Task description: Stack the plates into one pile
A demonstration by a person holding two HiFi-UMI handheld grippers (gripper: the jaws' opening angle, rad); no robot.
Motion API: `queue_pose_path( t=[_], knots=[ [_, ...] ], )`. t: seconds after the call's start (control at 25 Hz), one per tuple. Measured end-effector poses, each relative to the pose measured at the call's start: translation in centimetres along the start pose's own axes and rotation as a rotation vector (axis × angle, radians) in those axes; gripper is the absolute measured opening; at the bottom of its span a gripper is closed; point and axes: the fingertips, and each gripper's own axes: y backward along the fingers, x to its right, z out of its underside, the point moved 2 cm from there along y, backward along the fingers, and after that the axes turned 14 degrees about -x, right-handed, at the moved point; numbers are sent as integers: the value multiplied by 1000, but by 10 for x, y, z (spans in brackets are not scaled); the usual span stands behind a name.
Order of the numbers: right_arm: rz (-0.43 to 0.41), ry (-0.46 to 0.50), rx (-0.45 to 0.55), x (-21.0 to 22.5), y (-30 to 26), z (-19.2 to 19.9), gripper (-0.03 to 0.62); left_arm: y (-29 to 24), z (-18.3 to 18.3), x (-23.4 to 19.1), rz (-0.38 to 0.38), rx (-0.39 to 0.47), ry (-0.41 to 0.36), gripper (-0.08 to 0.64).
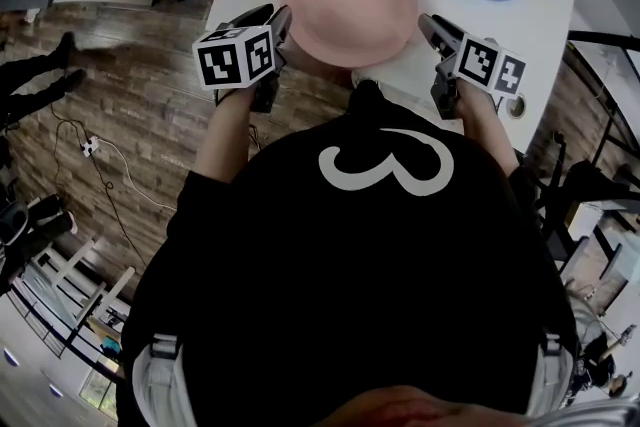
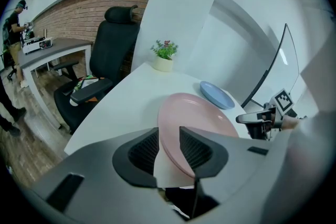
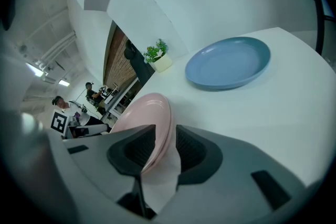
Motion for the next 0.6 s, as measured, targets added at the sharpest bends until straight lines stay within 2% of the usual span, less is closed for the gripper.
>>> queue_pose_path(
  t=[0.08,0.28,0.6],
  knots=[
    [-5,-10,28,-1,7,0,133,11,-4,5,12,22,-12,117],
    [-11,-28,90,-5,22,6,72,28,-16,21,91,54,-37,88],
    [12,-30,127,-4,57,38,35,29,2,63,195,27,-110,25]
  ],
)
